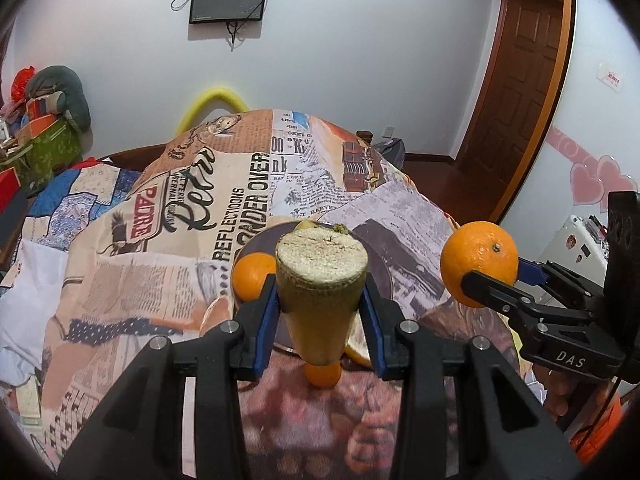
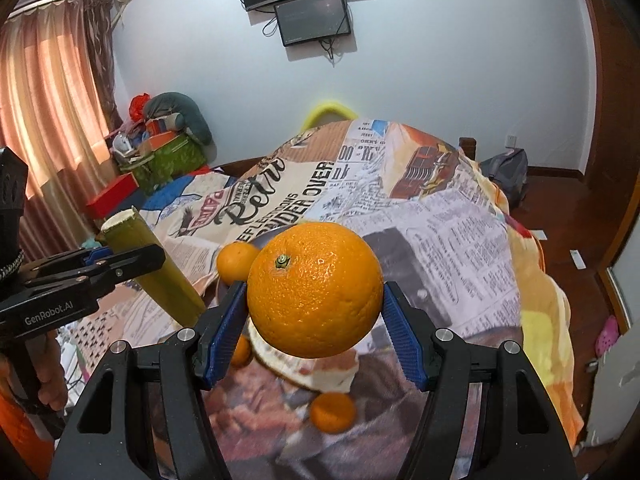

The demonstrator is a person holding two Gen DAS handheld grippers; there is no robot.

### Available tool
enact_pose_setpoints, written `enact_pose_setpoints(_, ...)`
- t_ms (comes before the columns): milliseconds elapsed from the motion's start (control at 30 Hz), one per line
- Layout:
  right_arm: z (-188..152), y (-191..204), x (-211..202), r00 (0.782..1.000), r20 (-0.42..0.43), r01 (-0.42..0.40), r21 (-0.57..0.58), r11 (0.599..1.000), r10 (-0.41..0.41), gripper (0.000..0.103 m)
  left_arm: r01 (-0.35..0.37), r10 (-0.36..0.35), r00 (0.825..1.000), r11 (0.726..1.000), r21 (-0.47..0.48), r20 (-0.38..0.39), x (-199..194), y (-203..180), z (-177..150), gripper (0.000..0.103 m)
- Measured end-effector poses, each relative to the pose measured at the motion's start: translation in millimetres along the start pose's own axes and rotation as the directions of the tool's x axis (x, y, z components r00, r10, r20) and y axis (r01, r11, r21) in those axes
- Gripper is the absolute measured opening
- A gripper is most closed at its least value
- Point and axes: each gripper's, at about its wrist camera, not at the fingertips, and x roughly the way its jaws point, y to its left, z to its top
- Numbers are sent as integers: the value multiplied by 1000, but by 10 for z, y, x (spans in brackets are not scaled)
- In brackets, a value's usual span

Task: Organize fruits
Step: 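Place the yellow vegetable on the plate with the left tool while the right tool places the orange there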

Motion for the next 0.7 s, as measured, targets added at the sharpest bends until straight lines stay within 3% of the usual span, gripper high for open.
enact_pose_setpoints(700,211,-326,688,998,-57,10,-10,1000,-11,64,21,-22,997,1000,-13,-78,890,62,190,38)
